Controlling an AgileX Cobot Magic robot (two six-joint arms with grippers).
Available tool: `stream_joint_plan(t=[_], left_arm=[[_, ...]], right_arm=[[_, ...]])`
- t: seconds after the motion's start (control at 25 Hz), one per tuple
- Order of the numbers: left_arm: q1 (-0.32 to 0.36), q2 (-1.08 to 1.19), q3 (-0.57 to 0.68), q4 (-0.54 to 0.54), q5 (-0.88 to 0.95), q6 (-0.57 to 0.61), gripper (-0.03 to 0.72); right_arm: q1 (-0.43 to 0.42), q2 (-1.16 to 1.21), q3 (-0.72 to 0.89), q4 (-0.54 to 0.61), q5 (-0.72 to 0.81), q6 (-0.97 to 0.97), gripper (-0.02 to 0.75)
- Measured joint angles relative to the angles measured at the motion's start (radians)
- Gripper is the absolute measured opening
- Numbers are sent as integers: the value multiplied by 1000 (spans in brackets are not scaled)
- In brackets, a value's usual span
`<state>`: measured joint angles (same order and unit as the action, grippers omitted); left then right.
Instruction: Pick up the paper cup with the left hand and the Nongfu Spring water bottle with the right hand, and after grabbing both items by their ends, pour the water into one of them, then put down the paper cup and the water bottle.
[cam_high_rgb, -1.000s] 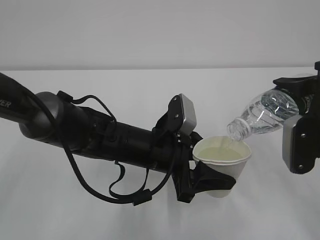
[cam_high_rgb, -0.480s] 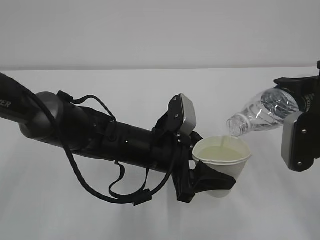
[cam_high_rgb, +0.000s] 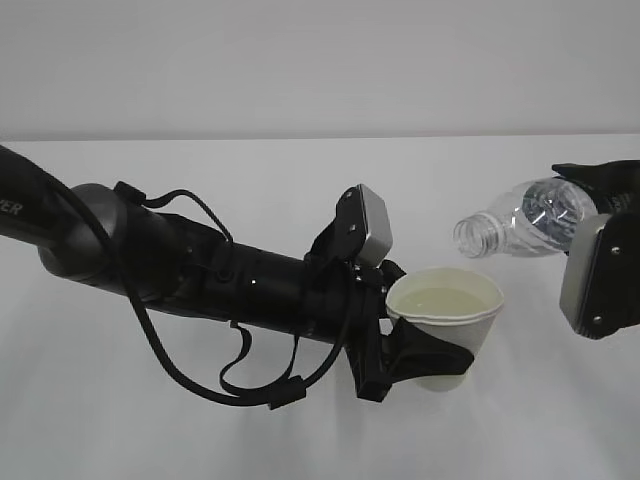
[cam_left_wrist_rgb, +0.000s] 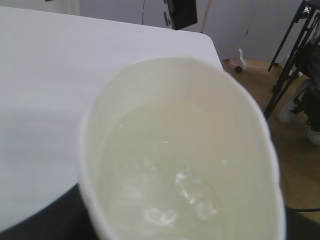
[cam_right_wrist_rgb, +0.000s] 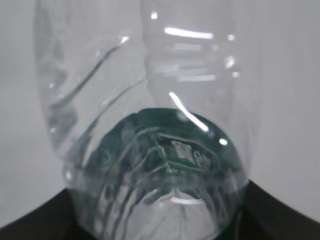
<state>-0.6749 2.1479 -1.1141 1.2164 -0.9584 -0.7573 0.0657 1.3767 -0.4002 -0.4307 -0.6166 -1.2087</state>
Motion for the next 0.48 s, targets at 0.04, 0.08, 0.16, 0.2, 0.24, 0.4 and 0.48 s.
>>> stream_joint_plan(t=[0.04, 0.08, 0.16, 0.2, 0.24, 0.4, 0.48], left_arm=[[0, 0, 0, 0, 0, 0, 426], [0, 0, 0, 0, 0, 0, 426], [0, 0, 0, 0, -1, 0, 426], [0, 0, 0, 0, -3, 0, 426], [0, 0, 0, 0, -2, 0, 426], [0, 0, 0, -2, -2, 0, 426], [0, 0, 0, -4, -3, 0, 426]], right_arm=[[0, 0, 0, 0, -4, 18, 436], [0, 0, 0, 0, -7, 32, 436], [0, 0, 0, 0, -20, 59, 436], [0, 0, 0, 0, -25, 64, 436], [0, 0, 0, 0, -27, 72, 436], [0, 0, 5, 0, -33, 106, 436], [0, 0, 5, 0, -35, 120, 436]])
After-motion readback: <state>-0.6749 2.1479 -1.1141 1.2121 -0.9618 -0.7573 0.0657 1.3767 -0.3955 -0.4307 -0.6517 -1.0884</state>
